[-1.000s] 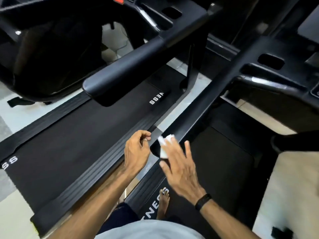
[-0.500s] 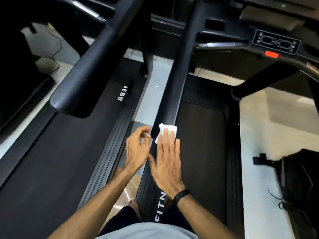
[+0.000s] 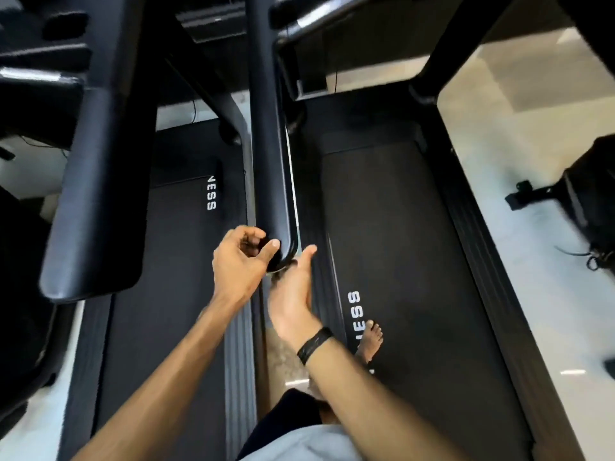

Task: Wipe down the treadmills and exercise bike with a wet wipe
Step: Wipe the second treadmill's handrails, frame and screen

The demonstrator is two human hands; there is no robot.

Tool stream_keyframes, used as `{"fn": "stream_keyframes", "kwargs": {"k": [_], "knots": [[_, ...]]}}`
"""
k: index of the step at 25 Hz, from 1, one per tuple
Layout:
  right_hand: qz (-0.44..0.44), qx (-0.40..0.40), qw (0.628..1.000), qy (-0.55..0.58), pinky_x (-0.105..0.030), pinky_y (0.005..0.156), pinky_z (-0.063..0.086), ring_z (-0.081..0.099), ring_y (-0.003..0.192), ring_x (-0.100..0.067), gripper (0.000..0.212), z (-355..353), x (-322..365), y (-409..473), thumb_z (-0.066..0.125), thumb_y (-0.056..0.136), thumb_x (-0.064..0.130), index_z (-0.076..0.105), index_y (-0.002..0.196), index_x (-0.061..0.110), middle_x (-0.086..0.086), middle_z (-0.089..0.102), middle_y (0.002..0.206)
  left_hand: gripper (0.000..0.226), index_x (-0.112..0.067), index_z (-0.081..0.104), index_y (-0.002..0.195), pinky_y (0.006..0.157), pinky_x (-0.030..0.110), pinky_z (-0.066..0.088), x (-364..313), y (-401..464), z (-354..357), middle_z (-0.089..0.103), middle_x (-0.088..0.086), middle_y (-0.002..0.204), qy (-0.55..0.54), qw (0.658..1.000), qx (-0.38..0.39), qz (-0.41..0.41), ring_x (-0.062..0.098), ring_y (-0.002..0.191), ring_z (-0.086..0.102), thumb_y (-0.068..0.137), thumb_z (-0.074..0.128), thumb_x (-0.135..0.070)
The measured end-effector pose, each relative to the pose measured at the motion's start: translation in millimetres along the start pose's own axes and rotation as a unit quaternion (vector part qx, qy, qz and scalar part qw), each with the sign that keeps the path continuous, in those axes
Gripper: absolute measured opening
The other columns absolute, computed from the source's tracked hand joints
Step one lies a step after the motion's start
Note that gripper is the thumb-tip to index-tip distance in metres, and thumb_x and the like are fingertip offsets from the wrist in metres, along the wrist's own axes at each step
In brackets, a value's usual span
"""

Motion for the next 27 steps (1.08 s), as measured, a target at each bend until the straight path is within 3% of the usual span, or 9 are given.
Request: {"fn": "stream_keyframes", "kwargs": {"k": [5,9,12,14,16,18,21,24,27], "knots": [[0.101,0.003,0.988,0.121,-0.036,0.124,0.019,0.041,0.143,-0.02,0.092,-9,27,3,0.019,0.09,0.082,0.048,0.147,0.015,-0.008,0.053,0.148,0.018,-0.017,0.067,0.086,0.074,0.032,0.053,-10,21,-11,0.06,-0.003,0.073,0.003,0.994,0.099,-0.042,0.009,0.068,0.056,0.08,0.084,-0.021],[0.089,-0.046,0.992,0.071,-0.023,0.103,0.04,0.063,0.104,-0.013,0.095,-17,30,20,0.023,0.085,0.087,0.06,0.13,0.012,-0.003,0.071,0.113,0.033,-0.012,0.066,0.105,0.086,0.039,0.056,-22,31,-13,0.06,0.001,0.087,0.029,0.989,0.141,-0.034,0.018,0.08,0.057,0.078,0.084,-0.011],[0.087,0.015,0.996,0.006,-0.037,0.125,0.013,0.03,0.149,-0.016,0.11,-9,28,8,0.028,0.07,0.098,0.034,0.156,0.028,-0.002,0.036,0.16,0.064,-0.022,0.056,0.133,0.099,0.021,0.046,-31,40,-12,0.052,-0.001,0.124,0.103,0.979,0.161,0.068,0.004,0.11,0.055,0.078,0.083,-0.004],[0.065,0.049,0.997,0.006,-0.04,0.124,0.002,0.008,0.154,-0.012,0.101,-3,22,-9,0.03,0.076,0.093,0.018,0.159,0.037,0.007,0.014,0.167,0.063,-0.02,0.048,0.144,0.105,0.01,0.036,-40,48,1,0.044,-0.005,0.138,0.08,0.985,0.133,0.08,-0.006,0.123,0.044,0.089,0.069,0.0],[-0.02,0.057,0.998,-0.013,-0.035,0.126,0.0,0.003,0.151,0.0,0.085,-12,23,0,0.024,0.089,0.082,0.013,0.16,0.036,0.017,0.004,0.166,0.052,-0.014,0.039,0.152,0.115,0.017,0.028,-49,60,27,0.035,-0.004,0.15,0.045,0.994,0.088,0.045,-0.005,0.132,0.037,0.101,0.051,-0.01],[-0.044,0.081,0.993,-0.071,-0.03,0.126,0.003,0.012,0.146,0.012,0.088,-30,22,18,0.024,0.09,0.081,0.018,0.16,0.029,0.016,0.01,0.166,0.055,-0.013,0.026,0.158,0.124,0.032,0.018,-54,70,53,0.021,0.001,0.162,0.069,0.996,0.048,0.041,0.009,0.148,0.024,0.108,0.037,-0.033],[-0.066,0.118,0.983,-0.126,-0.01,0.115,0.012,0.025,0.128,0.029,0.076,-42,4,-1,0.024,0.102,0.064,0.015,0.158,0.013,0.008,0.033,0.16,0.059,-0.013,0.021,0.158,0.122,0.032,0.016,-46,78,70,0.017,0.004,0.165,0.089,0.995,-0.001,0.054,0.016,0.15,0.019,0.108,0.028,-0.042],[-0.148,0.149,0.96,-0.183,-0.028,0.122,0.0,0.0,0.152,0.002,0.087,-33,7,-45,0.02,0.089,0.081,-0.007,0.158,0.035,0.021,-0.006,0.165,0.054,-0.013,0.026,0.157,0.123,0.032,0.02,-37,79,68,0.025,0.0,0.162,0.059,0.997,-0.017,0.054,0.01,0.148,0.025,0.11,0.024,-0.039],[-0.226,0.128,0.932,-0.254,-0.048,0.125,-0.005,-0.011,0.154,-0.009,0.082,-35,18,2,0.011,0.096,0.073,-0.007,0.16,0.025,0.013,-0.013,0.167,0.056,-0.016,0.027,0.157,0.124,0.032,0.02,-34,77,65,0.028,-0.006,0.162,0.025,0.997,-0.027,0.064,0.003,0.147,0.026,0.109,0.022,-0.044]]}}
Point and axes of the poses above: each hand's wrist, its own y-axis towards the middle knuckle, its own z-axis out of the palm, x = y × z, the point moved 1 cm from there along y, towards the middle knuckle
